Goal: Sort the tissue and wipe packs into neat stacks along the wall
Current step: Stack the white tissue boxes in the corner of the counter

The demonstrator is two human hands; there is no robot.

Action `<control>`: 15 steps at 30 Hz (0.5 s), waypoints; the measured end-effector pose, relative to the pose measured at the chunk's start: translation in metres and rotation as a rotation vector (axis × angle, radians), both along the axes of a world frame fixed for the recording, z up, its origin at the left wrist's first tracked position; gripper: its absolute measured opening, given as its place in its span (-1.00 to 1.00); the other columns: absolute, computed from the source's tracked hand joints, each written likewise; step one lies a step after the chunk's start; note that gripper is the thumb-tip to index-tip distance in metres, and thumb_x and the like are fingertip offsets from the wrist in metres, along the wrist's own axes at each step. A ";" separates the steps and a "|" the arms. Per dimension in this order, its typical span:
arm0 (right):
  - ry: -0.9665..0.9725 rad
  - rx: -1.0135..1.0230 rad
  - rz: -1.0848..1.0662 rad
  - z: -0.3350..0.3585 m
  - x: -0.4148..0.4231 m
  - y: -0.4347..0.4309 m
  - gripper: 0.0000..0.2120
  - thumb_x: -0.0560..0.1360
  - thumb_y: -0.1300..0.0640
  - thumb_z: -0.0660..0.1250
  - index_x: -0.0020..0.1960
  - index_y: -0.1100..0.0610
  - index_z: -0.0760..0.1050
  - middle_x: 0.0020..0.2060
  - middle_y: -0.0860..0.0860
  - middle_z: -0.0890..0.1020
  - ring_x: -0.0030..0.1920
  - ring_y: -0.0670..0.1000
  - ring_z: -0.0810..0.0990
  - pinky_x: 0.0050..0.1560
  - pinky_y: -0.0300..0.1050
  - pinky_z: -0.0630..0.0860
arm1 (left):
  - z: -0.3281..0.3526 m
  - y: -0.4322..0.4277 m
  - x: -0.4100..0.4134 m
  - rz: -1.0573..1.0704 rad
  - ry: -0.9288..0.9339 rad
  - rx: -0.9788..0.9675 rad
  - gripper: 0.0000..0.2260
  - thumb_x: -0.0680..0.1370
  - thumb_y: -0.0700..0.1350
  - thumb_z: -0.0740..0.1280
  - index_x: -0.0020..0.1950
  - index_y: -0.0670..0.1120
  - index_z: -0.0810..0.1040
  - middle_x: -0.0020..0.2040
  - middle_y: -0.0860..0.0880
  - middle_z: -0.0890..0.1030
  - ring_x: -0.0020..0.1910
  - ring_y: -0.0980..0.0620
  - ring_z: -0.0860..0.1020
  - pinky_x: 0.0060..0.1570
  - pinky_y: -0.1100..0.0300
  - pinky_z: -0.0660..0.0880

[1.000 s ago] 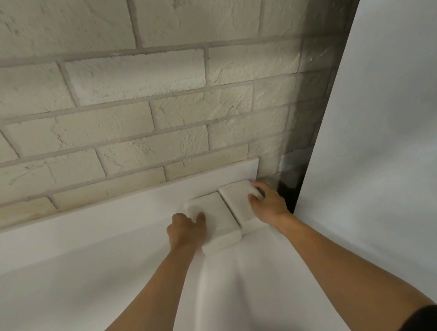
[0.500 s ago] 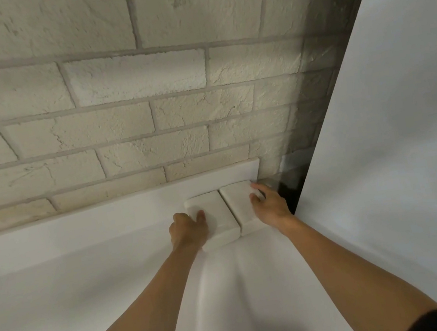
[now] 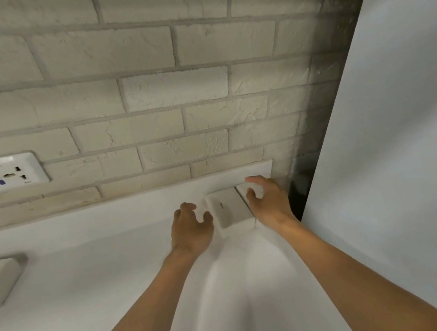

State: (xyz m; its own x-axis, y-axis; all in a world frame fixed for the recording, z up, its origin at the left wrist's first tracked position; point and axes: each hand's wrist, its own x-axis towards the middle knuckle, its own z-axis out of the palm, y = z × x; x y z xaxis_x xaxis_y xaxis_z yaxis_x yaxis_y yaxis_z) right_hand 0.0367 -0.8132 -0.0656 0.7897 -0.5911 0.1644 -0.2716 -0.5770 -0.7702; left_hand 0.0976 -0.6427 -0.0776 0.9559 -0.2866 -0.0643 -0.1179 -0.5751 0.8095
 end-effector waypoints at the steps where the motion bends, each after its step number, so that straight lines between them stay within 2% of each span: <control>1: -0.006 0.005 0.029 0.003 -0.003 0.010 -0.70 0.59 0.10 0.23 0.30 -0.06 0.49 0.28 -0.04 0.51 0.31 0.00 0.45 0.37 -0.09 0.38 | 0.004 0.008 -0.004 -0.003 -0.027 0.007 -0.60 0.60 -0.01 0.25 0.39 -0.11 0.33 0.32 -0.09 0.42 0.21 -0.05 0.45 0.07 0.18 0.37; 3: -0.004 0.003 0.090 0.010 -0.009 0.032 -0.70 0.59 0.08 0.23 0.30 -0.10 0.48 0.28 -0.06 0.52 0.32 0.01 0.44 0.38 -0.06 0.37 | 0.012 0.026 -0.013 -0.007 -0.084 0.036 -0.60 0.60 -0.01 0.25 0.39 -0.11 0.33 0.31 -0.08 0.42 0.23 -0.06 0.44 0.08 0.19 0.34; 5: 0.005 -0.009 0.148 0.017 -0.016 0.054 -0.70 0.59 0.08 0.22 0.29 -0.12 0.48 0.28 -0.08 0.52 0.31 -0.01 0.44 0.34 -0.17 0.37 | 0.015 0.046 -0.021 -0.012 -0.125 0.069 -0.60 0.59 0.00 0.26 0.39 -0.09 0.34 0.30 -0.08 0.42 0.26 -0.10 0.44 0.15 0.12 0.39; 8: -0.027 0.019 0.204 0.026 -0.031 0.088 -0.72 0.58 0.14 0.25 0.25 -0.07 0.53 0.24 -0.10 0.54 0.13 -0.12 0.48 0.03 -0.55 0.35 | 0.019 0.079 -0.033 -0.019 -0.158 0.111 -0.59 0.57 0.01 0.27 0.38 -0.07 0.35 0.28 -0.07 0.43 0.25 -0.13 0.45 0.18 -0.01 0.47; 10: -0.057 0.034 0.246 0.032 -0.040 0.112 -0.73 0.58 0.18 0.26 0.22 -0.05 0.55 0.20 -0.12 0.55 0.08 -0.17 0.46 -0.11 -0.65 0.31 | 0.023 0.104 -0.040 -0.014 -0.193 0.139 -0.59 0.56 0.01 0.28 0.38 -0.07 0.35 0.29 -0.07 0.43 0.26 -0.13 0.44 0.16 -0.01 0.48; 12: -0.067 0.058 0.303 0.038 -0.047 0.136 -0.73 0.57 0.19 0.26 0.21 -0.06 0.56 0.19 -0.16 0.54 0.13 -0.18 0.46 -0.04 -0.62 0.32 | 0.028 0.130 -0.044 0.004 -0.239 0.164 -0.58 0.56 0.00 0.28 0.39 -0.08 0.36 0.30 -0.07 0.44 0.28 -0.13 0.41 0.15 0.02 0.47; 15: -0.062 0.067 0.378 0.042 -0.052 0.175 -0.72 0.57 0.19 0.27 0.21 -0.07 0.55 0.17 -0.20 0.54 0.18 -0.17 0.45 0.16 -0.40 0.34 | 0.036 0.173 -0.052 0.029 -0.294 0.213 -0.58 0.56 -0.01 0.28 0.40 -0.09 0.36 0.31 -0.08 0.45 0.29 -0.14 0.38 0.17 0.04 0.44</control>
